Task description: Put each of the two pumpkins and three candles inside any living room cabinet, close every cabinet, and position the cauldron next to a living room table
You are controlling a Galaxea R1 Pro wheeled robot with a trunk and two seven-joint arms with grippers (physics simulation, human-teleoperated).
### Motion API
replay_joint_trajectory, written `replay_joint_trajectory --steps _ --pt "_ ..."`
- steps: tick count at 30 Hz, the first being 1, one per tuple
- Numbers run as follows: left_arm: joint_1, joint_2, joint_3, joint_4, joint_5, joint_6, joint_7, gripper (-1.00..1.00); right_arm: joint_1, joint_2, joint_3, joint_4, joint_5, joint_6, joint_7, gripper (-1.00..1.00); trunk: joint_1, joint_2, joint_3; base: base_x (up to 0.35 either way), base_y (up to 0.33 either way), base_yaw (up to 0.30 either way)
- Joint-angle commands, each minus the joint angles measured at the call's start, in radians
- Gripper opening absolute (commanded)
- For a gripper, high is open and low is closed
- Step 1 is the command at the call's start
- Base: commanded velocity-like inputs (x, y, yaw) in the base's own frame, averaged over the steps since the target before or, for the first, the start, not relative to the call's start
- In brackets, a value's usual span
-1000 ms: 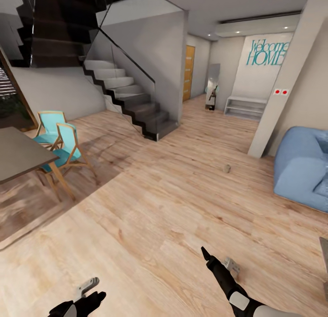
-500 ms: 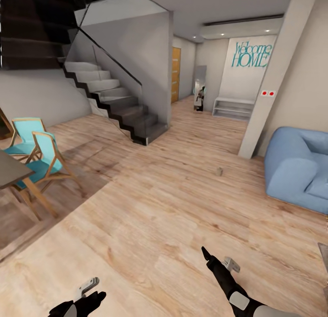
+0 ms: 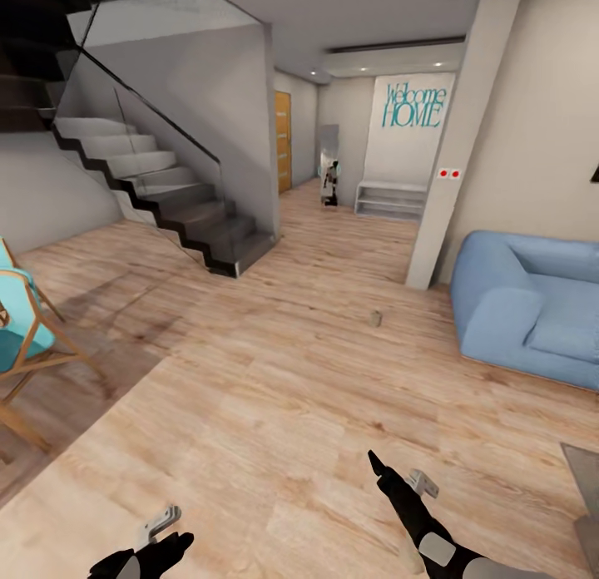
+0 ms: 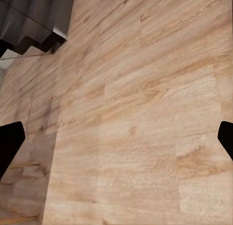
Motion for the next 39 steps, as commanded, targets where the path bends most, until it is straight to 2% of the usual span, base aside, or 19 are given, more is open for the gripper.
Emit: replay_joint_trajectory --steps 1,11,22,30,39 --pt "0.0 0.0 0.006 -0.001 0.005 0.007 -0.004 1.0 -0.002 0.0 0.008 0.004 -0.008 -0.004 0.005 1.0 0.001 -0.001 0.0 0.322 0.178 -0.256" --pt "0.0 0.0 0.005 -0.001 0.003 0.007 -0.004 1.0 -0.002 0.0 0.008 0.004 -0.008 -0.004 0.007 1.0 0.001 -0.001 0.008 0.308 0.144 -0.256" --pt "0.0 0.0 0.002 -0.001 0.002 -0.019 -0.004 1.0 -0.002 0.0 0.008 0.004 -0.009 -0.004 0.007 1.0 0.001 -0.001 0.018 0.15 -0.171 -0.256" --pt "0.0 0.0 0.002 -0.001 0.002 -0.019 -0.004 1.0 -0.002 0.0 0.008 0.004 -0.008 -0.004 0.007 1.0 0.001 -0.001 0.025 0.249 -0.02 -0.256" --pt "0.0 0.0 0.002 -0.001 0.002 -0.019 -0.004 1.0 -0.002 0.0 0.008 0.004 -0.009 -0.004 0.007 1.0 0.001 -0.001 0.033 0.088 0.0 -0.256"
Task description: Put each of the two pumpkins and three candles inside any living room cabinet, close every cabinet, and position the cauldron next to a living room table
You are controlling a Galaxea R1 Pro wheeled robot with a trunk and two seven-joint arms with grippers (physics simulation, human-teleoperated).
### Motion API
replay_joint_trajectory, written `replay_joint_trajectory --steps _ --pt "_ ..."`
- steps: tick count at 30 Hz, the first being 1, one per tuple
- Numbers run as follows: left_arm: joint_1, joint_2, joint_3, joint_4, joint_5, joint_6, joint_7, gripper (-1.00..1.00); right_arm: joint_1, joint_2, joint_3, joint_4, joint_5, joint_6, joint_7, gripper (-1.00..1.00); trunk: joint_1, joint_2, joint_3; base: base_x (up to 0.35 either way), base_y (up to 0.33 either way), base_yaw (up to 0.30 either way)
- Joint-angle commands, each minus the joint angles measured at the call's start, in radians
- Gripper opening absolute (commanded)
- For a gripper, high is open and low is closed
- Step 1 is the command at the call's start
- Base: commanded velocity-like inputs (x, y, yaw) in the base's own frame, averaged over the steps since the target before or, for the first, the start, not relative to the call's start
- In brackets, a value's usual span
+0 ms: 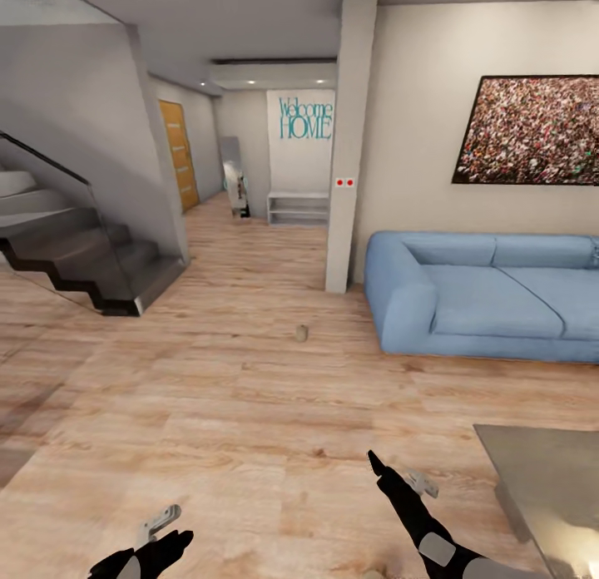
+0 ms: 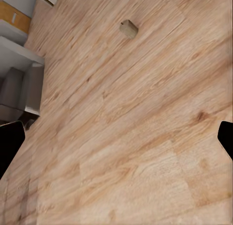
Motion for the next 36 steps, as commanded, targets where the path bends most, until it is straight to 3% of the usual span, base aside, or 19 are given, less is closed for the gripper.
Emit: replay_joint_trajectory --steps 1,17,25,36 --pt "0.0 0.0 0.007 -0.002 0.005 0.008 -0.004 1.0 -0.002 0.0 0.008 0.004 -0.008 -0.004 0.006 1.0 0.0 -0.001 -0.001 0.022 0.0 -0.256" --pt "0.0 0.0 0.007 -0.002 0.006 0.008 -0.004 1.0 -0.001 -0.001 0.007 0.005 -0.011 -0.001 0.022 1.0 0.0 -0.001 0.012 0.223 0.052 -0.248" --pt "0.0 0.0 0.006 -0.002 0.005 0.008 -0.004 1.0 -0.002 -0.001 0.007 0.005 -0.011 0.002 0.021 1.0 0.0 -0.001 0.013 0.276 0.138 -0.037" --pt "0.0 0.0 0.008 -0.002 0.006 0.008 -0.004 1.0 -0.002 0.0 0.007 0.004 -0.01 0.004 0.019 1.0 0.004 -0.008 0.01 0.029 0.01 -0.001"
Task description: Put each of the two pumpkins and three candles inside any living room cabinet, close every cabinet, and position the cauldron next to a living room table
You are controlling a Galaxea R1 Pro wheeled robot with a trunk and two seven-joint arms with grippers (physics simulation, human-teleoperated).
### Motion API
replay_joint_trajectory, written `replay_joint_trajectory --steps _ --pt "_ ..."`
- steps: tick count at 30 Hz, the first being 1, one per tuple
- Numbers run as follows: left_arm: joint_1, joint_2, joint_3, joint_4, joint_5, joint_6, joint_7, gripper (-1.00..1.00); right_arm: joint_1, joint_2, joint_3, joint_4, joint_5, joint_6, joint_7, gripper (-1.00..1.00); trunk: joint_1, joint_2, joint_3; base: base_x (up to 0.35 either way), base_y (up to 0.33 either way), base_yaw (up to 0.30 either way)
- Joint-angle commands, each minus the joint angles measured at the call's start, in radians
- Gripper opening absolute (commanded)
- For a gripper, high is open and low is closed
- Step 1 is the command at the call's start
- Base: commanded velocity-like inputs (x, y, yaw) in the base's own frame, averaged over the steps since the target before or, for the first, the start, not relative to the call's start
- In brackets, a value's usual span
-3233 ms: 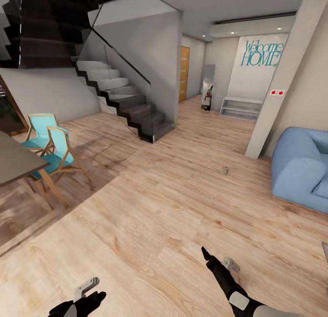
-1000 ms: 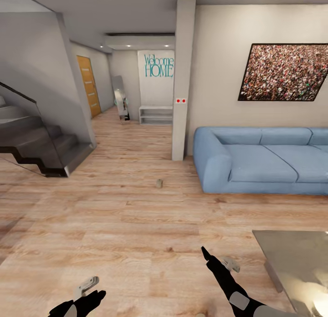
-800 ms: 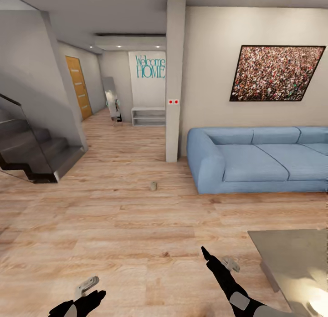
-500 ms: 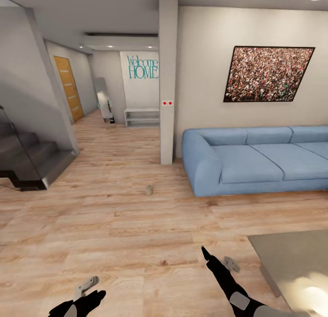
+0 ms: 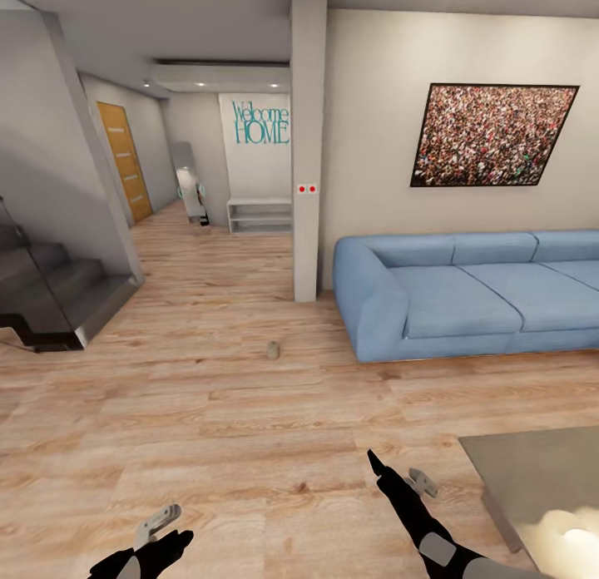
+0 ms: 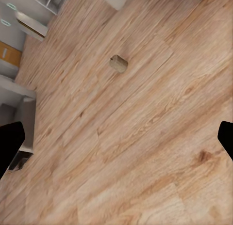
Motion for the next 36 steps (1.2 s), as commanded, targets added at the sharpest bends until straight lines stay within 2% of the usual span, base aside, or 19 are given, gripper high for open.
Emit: replay_joint_trajectory --steps 1,9,27,29,32,33,35,36 --pt "0.0 -0.001 0.007 -0.001 0.005 0.008 -0.004 1.0 -0.002 0.001 0.008 0.004 -0.008 -0.004 0.004 1.0 0.004 -0.009 -0.005 0.0 0.0 0.0" --pt "0.0 -0.001 0.007 -0.001 0.005 0.008 -0.004 1.0 -0.002 0.005 0.011 0.002 0.003 0.023 -0.009 1.0 0.035 -0.065 -0.03 0.0 0.0 0.0" --pt "0.0 0.008 0.008 -0.014 0.004 0.016 -0.001 1.0 -0.001 0.006 0.012 0.002 0.002 0.025 -0.013 1.0 0.104 -0.191 -0.086 0.0 0.0 0.0" --pt "0.0 0.011 0.008 -0.038 0.004 0.022 0.001 1.0 -0.002 0.007 0.014 0.005 0.002 0.03 -0.054 1.0 0.111 -0.205 -0.092 0.0 0.0 0.0" --pt "0.0 0.013 0.007 -0.148 0.003 0.067 0.004 1.0 -0.002 0.007 0.015 0.002 0.008 0.058 -0.22 1.0 0.123 -0.226 -0.102 0.0 0.0 0.0" --pt "0.0 0.014 0.007 -0.172 0.003 0.086 0.004 1.0 -0.002 0.007 0.015 0.002 0.011 0.066 -0.248 1.0 0.127 -0.233 -0.105 0.0 0.0 0.0" --pt "0.0 0.016 0.007 -0.289 0.001 0.203 0.007 1.0 -0.002 0.007 0.016 0.0 0.033 0.091 -0.336 1.0 0.134 -0.247 -0.111 0.0 0.0 0.0" --pt "0.0 0.017 0.007 -0.322 0.001 0.238 0.008 1.0 -0.001 0.007 0.016 0.0 0.042 0.095 -0.351 1.0 0.138 -0.254 -0.114 0.0 0.0 0.0"
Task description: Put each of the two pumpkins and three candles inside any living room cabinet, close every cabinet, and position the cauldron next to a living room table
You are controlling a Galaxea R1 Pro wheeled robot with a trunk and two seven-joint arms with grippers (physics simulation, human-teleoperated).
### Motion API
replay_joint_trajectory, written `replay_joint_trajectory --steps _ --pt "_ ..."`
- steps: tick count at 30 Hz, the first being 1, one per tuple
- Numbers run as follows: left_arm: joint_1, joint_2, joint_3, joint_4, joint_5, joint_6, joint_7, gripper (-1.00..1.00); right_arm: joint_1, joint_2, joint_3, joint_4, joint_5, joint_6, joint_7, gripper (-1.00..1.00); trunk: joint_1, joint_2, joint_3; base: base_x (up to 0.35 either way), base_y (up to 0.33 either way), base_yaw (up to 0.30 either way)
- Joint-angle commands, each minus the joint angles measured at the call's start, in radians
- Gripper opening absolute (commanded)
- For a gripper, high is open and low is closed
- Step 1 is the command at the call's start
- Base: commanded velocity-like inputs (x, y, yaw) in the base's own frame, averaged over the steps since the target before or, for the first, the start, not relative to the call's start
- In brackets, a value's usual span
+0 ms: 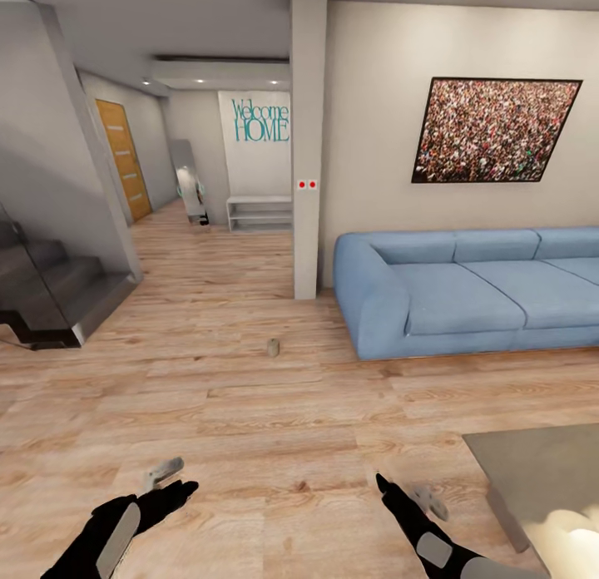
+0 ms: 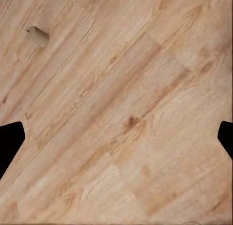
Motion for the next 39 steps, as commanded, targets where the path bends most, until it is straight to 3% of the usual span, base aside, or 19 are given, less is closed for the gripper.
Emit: replay_joint_trajectory --steps 1,2,6,13,18,22,30,39 --pt "0.0 0.0 0.003 -0.063 0.0 0.071 -0.002 1.0 -0.002 0.001 0.008 0.003 0.008 0.002 -0.016 1.0 0.004 -0.008 -0.004 0.0 0.0 0.0" --pt "0.0 0.0 0.004 -0.108 -0.001 0.12 0.0 1.0 -0.002 0.001 0.007 0.003 0.025 0.006 -0.032 1.0 0.008 -0.015 -0.008 0.0 0.0 0.0" --pt "-0.001 -0.002 0.003 -0.16 -0.006 0.183 0.004 1.0 -0.002 0.002 0.007 0.003 0.069 0.011 -0.089 1.0 0.023 -0.043 -0.02 0.0 0.0 0.0" --pt "-0.004 -0.004 0.002 -0.16 -0.022 0.178 0.015 1.0 -0.002 0.002 0.015 0.002 0.084 0.009 -0.126 1.0 0.05 -0.092 -0.042 0.0 0.0 0.0" --pt "-0.005 -0.01 0.002 -0.158 -0.037 0.177 0.101 1.0 -0.002 0.003 0.07 0.002 0.083 0.009 -0.131 1.0 0.069 -0.127 -0.058 0.0 0.0 0.0" --pt "-0.005 -0.01 0.001 -0.157 -0.038 0.177 0.133 1.0 -0.002 0.002 0.083 0.003 0.082 0.013 -0.134 1.0 0.085 -0.155 -0.07 0.0 0.0 0.0" --pt "-0.005 -0.012 0.0 -0.156 -0.035 0.177 0.142 1.0 -0.002 0.003 0.088 0.003 0.083 0.013 -0.192 1.0 0.115 -0.211 -0.095 0.0 0.0 0.0" --pt "-0.005 -0.011 0.0 -0.156 -0.034 0.178 0.144 1.0 -0.002 0.003 0.088 0.002 0.083 0.009 -0.202 1.0 0.15 -0.274 -0.124 0.0 0.0 0.0"
